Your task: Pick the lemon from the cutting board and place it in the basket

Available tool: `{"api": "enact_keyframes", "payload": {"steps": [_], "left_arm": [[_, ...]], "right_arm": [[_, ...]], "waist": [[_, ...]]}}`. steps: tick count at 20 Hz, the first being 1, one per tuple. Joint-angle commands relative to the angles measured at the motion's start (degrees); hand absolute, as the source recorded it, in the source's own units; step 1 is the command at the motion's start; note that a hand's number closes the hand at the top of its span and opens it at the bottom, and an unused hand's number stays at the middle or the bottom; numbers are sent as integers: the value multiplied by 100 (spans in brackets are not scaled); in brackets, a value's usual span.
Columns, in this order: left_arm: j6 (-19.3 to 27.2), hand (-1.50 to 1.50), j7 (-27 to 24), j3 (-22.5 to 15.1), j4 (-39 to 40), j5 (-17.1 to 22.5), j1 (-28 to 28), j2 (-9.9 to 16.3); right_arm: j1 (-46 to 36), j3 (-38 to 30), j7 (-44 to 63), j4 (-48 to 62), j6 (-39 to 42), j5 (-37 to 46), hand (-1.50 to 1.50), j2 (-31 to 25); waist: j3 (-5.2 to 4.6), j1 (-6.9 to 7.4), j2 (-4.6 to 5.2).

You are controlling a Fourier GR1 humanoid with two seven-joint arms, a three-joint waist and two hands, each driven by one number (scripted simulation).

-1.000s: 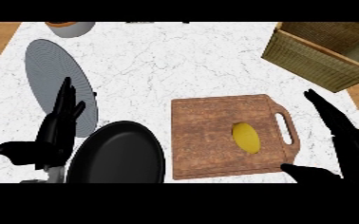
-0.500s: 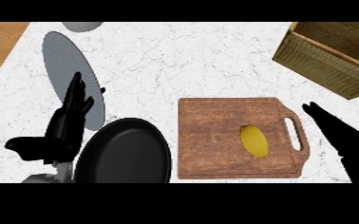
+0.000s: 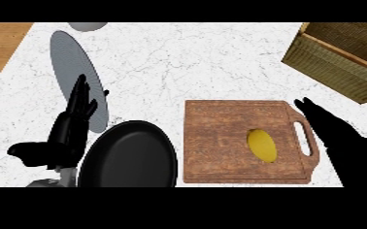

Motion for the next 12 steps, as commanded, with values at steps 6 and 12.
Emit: {"api": "enact_keyframes", "payload": {"steps": [6, 12], "left_arm": [[-140, 0, 75, 151, -80, 8, 80, -12], [-116, 0, 82, 116, -152, -160, 133, -237]], "right_arm": [[207, 331, 573, 541, 157, 641, -150, 640], [276, 501, 151, 1023, 150, 1349, -150, 1424]], "waist": [[15, -61, -7], [16, -52, -3]]}}
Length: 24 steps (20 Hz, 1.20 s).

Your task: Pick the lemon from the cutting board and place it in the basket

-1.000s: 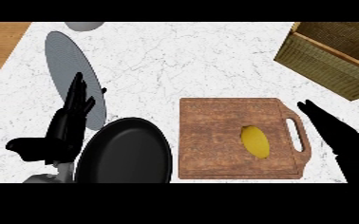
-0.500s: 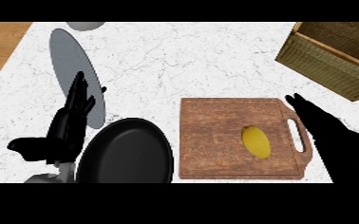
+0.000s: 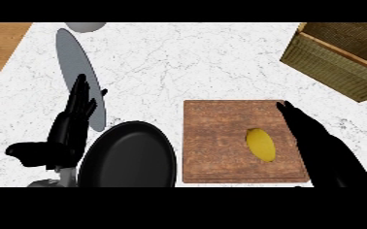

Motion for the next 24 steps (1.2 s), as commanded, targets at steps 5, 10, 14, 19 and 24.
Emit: {"api": "enact_keyframes", "payload": {"steps": [5, 10, 14, 19, 24], "left_arm": [[-45, 0, 57, 149, 344, -190, -311, -184], [-30, 0, 404, 44, -329, -338, 31, -151], [-81, 0, 62, 120, 88, -421, -104, -418], [-153, 0, -38, 107, -2, -520, 168, -562], [-463, 0, -7, 499, 323, -388, -119, -427]], "right_arm": [[243, 284, 275, 421, 79, 1037, -150, 770], [250, 273, 230, 784, 136, 1529, -150, 1238], [371, 155, 329, 554, 447, 1665, -150, 1503], [342, -98, 50, 810, 681, 1734, -150, 1790], [303, -438, -310, 1301, 832, 1742, -150, 1970]], "waist": [[2, -32, 3], [3, -1, -2], [1, -24, 1], [2, -5, 0], [2, -8, 7]]}}
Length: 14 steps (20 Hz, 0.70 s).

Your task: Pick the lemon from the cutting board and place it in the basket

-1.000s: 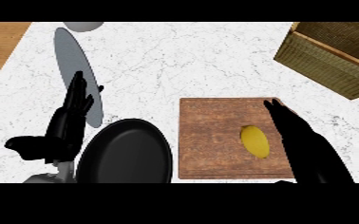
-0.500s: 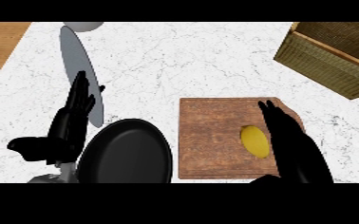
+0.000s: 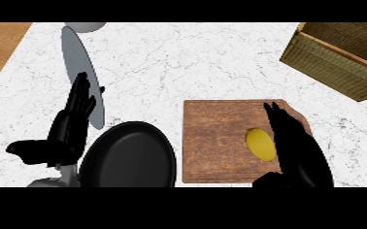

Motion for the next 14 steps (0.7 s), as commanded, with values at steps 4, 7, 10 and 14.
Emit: {"api": "enact_keyframes", "payload": {"steps": [4, 7, 10, 14], "left_arm": [[-218, 0, 113, 177, 44, -159, -38, 19], [-192, 0, 287, 231, -119, -198, -130, -84], [-131, 0, 507, 285, -37, -253, -315, -201], [-281, 0, 29, 251, 193, -363, -46, -338]], "right_arm": [[214, -429, -409, 532, 238, 120, -150, 216], [201, -612, -351, 420, 519, 102, -150, 358], [440, -369, -704, 842, 41, 546, -150, 633], [-109, -445, -689, 1416, 285, 681, -150, 1078]], "waist": [[-4, -2, 5], [-4, -4, 4], [-3, -11, 5], [-4, 9, 7]]}}
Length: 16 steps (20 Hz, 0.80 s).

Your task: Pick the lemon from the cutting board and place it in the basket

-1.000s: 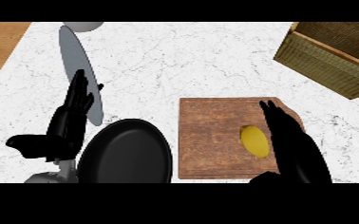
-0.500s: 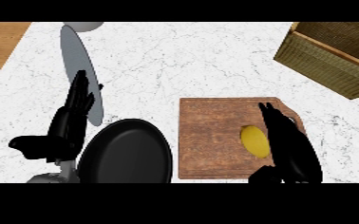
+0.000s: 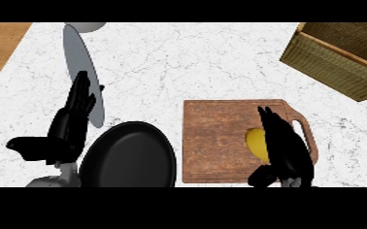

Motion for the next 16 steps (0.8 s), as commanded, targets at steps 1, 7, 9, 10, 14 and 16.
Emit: {"api": "enact_keyframes", "payload": {"steps": [1, 7, 9, 10, 14, 16], "left_arm": [[-81, 0, -369, -48, 96, -88, 366, -227], [-160, 0, -96, 37, -162, -242, 314, -220], [-210, 0, -65, 140, -201, -182, 342, -206], [-295, 0, -321, 310, 454, -150, -64, -182], [-432, 0, -74, 419, -73, -55, 182, -84], [-362, 0, -202, 348, 217, -202, 44, -238]], "right_arm": [[215, -17, 48, -283, 243, 167, -150, 130], [270, -365, -710, 440, -66, 332, -150, 301], [-77, -520, -569, 706, 91, 339, -150, 509], [152, -107, -357, 542, -166, 705, -150, 680], [265, -823, -1278, 988, -332, 338, -150, 309], [-157, -735, -1077, 1142, 96, 385, 150, 564]], "waist": [[-4, -3, 0], [-4, 2, 1], [-4, 11, 2], [-4, -7, 4], [-3, 5, 4], [-4, 8, 6]]}}
